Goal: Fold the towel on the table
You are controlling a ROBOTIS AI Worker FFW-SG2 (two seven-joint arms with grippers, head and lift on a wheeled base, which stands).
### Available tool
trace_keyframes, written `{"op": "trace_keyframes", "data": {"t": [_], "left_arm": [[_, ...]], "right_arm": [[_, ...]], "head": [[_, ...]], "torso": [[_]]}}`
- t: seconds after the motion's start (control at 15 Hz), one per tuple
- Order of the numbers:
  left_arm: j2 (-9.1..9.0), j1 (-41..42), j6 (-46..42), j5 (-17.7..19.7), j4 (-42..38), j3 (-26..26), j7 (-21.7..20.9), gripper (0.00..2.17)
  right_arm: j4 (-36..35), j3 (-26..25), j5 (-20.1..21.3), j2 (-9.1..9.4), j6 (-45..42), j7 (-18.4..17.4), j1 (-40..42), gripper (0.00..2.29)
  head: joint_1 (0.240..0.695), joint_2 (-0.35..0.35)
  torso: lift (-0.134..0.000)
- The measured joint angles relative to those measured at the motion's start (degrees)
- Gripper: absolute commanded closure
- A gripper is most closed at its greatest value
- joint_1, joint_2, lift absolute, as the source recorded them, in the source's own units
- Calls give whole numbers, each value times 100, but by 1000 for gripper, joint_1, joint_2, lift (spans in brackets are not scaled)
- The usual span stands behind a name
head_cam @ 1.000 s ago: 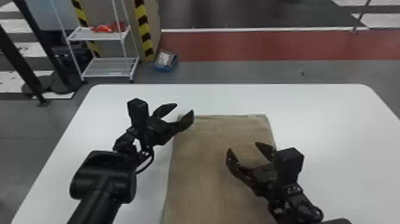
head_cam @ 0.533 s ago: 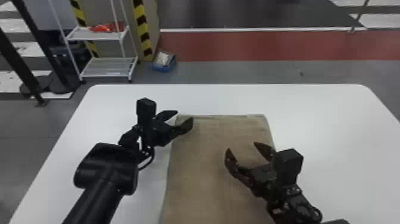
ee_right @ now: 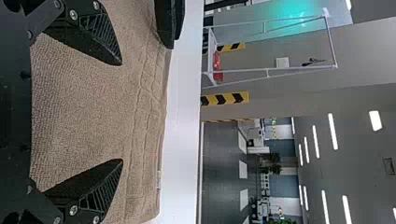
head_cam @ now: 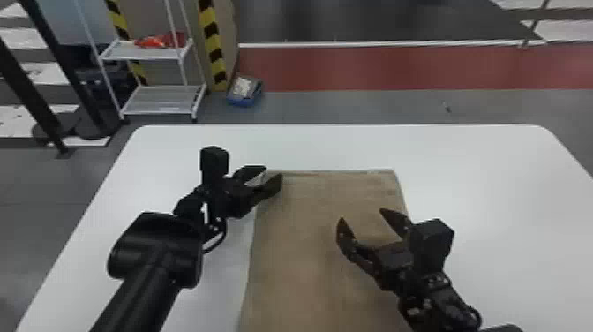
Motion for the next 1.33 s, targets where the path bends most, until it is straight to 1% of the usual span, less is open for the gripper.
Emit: {"op": "trace_keyframes", "data": {"t": [0.2, 0.27, 0.33, 0.4, 0.53, 0.6, 0.67, 0.87, 1.0, 1.27, 1.33], "left_arm": [[31, -9, 0, 40, 0, 6, -19, 620], [37, -11, 0, 48, 0, 8, -18, 937], [46, -11, 0, 56, 0, 11, -24, 1082], [52, -9, 0, 59, -1, 14, -29, 1082], [57, 6, 97, 57, -15, 17, -172, 1085], [57, 17, 194, 53, -40, 22, -224, 1163], [57, 35, 254, 53, -71, 31, -250, 1477], [57, 227, 520, 143, -428, 81, -252, 1477], [57, 461, 704, 197, -931, 137, -224, 1477], [57, 875, 1142, 289, -2003, 257, -14, 1477], [57, 976, 1365, 309, -2289, 286, 5, 1477]], "right_arm": [[-39, -8, 5, 0, -1, 0, 18, 157], [-49, -11, 5, 0, 0, 0, 20, 157], [-53, -13, 6, 0, 5, 0, 20, 157], [-53, -15, 6, -1, 11, 0, 19, 157], [-56, -22, 6, -8, 16, 0, 14, 157], [-60, -24, 6, -8, 17, 0, 13, 157], [-69, -27, 6, -9, 22, 0, 13, 157], [-129, -35, 6, -10, 57, -9, 16, 157], [-144, -40, 6, -15, 81, -9, 20, 157], [-169, -53, -7, -24, 89, -9, 29, 157], [-181, -69, -14, -29, 87, -9, 40, 157]], "head": [[695, 47], [695, 48], [695, 49], [695, 49], [695, 47], [695, 44], [695, 44], [695, 42], [695, 40], [695, 42], [695, 41]], "torso": [[-123], [-123], [-123], [-123], [-123], [-123], [-123], [-123], [-123], [-123], [-123]]}}
